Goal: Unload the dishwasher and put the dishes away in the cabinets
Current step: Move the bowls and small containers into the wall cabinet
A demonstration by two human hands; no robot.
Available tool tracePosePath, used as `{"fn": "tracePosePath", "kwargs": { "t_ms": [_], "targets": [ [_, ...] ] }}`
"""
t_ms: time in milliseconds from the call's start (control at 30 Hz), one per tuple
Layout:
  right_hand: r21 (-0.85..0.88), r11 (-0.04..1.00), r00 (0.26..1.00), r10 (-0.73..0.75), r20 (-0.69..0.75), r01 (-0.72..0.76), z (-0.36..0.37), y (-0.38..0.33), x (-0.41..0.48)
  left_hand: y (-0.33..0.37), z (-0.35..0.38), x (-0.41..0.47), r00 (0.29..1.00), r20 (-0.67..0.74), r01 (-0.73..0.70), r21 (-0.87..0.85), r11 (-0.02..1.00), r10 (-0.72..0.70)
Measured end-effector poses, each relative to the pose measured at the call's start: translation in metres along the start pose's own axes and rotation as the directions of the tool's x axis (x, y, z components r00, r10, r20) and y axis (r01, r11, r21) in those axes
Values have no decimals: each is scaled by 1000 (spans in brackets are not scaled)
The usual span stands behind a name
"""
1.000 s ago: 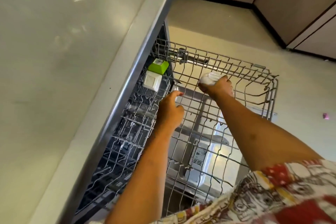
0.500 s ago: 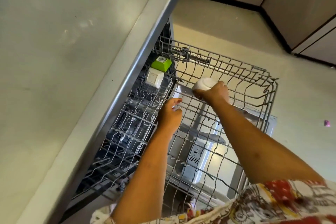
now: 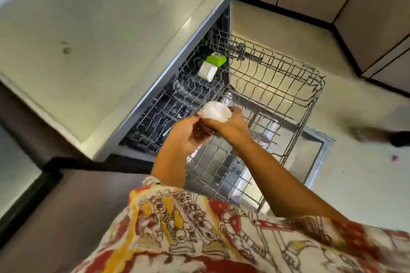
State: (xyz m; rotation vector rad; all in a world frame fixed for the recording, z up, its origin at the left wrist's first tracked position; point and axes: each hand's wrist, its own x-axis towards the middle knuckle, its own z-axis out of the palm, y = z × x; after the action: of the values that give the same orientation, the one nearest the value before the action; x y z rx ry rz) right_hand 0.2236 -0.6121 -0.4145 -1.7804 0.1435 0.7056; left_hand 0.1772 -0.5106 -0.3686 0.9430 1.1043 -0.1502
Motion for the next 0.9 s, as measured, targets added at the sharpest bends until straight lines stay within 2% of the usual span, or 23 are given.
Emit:
{"fn": "tracePosePath", "kwargs": {
  "t_ms": [200,300,400,467,567,700,767,900],
  "targets": [
    [-64,980,980,-181,86,187,21,-34,-102,-5,-64,-103,984,-15,-175,24,984,176],
    [-69,962,951,-247,185,263,41,-54,-160,-2,-109,-168,959,-33,-280,6,960,280],
    [-53,928,892,-336,303,368,71,-78,-206,8,-155,-221,916,-72,-396,6,918,396],
    [-54,888,836,-407,369,457,96,-101,-232,18,-186,-257,861,-140,-492,21,870,490],
    [-22,810,732,-519,441,586,130,-140,-271,31,-223,-305,737,-277,-627,62,776,617],
    [87,710,578,-632,515,699,178,-189,-319,53,-274,-358,500,-418,-748,232,622,758],
    [140,664,503,-671,544,734,208,-209,-340,64,-301,-377,379,-472,-782,297,548,796],
    [240,571,372,-744,555,785,266,-250,-377,94,-352,-408,185,-521,-774,446,450,834]
  ]
}}
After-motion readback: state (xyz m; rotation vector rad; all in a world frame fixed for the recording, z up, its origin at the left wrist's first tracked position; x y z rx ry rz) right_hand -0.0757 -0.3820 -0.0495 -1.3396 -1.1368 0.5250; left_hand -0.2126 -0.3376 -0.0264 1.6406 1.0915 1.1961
